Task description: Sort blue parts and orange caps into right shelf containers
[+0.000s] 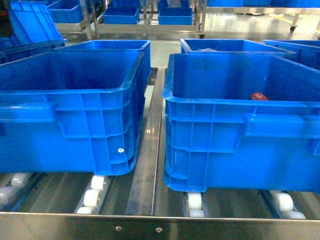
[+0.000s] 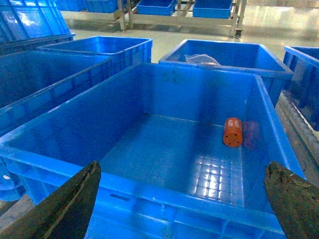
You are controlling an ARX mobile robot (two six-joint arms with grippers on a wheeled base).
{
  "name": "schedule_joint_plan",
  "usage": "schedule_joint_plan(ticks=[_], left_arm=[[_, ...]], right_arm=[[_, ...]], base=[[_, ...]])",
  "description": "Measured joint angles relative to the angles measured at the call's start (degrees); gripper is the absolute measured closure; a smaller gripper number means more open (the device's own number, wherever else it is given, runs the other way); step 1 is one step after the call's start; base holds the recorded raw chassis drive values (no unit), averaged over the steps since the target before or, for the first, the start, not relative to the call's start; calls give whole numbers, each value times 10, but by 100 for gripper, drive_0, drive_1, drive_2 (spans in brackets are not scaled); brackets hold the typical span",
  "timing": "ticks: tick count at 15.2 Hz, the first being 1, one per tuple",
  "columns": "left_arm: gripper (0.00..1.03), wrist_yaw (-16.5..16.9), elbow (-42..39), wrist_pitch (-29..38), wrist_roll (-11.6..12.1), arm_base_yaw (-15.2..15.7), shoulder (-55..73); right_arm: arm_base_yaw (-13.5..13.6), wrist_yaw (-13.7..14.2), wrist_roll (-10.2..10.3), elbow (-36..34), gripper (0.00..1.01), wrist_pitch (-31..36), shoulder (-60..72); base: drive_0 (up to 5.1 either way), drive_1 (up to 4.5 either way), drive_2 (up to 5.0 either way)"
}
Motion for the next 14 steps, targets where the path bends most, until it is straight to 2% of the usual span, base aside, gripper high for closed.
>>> schedule_joint_plan(ticks=[2, 3, 4, 5, 7, 10, 11, 12, 14], left_arm=[[5, -48, -135, 75, 5, 21, -97], [12, -4, -197, 117, -6, 47, -108], [27, 89, -249, 109, -40, 56, -124], [39, 138, -269, 104, -55, 49, -150], [65, 144, -283, 98, -67, 50, -209], [102, 144, -327, 48, -76, 51, -283], [101, 144, -332, 34, -75, 51, -309], [101, 144, -355, 67, -75, 51, -315], [101, 143, -370, 8, -75, 51, -353]], right_arm=[[0, 0, 0, 0, 3, 0, 0], [0, 63, 5, -18, 12, 69, 2], [0, 132, 7, -50, 26, 98, -23], [0, 144, 7, -74, 37, 96, -45], [0, 144, 8, -114, 64, 84, -87], [0, 144, 8, -156, 99, 53, -163], [0, 144, 10, -167, 99, 39, -186], [0, 144, 10, -175, 99, 24, -212], [0, 145, 10, -191, 99, -12, -263]], base=[[0, 0, 0], [0, 0, 0], [0, 0, 0], [0, 0, 0], [0, 0, 0], [0, 0, 0], [0, 0, 0], [0, 0, 0], [0, 0, 0]])
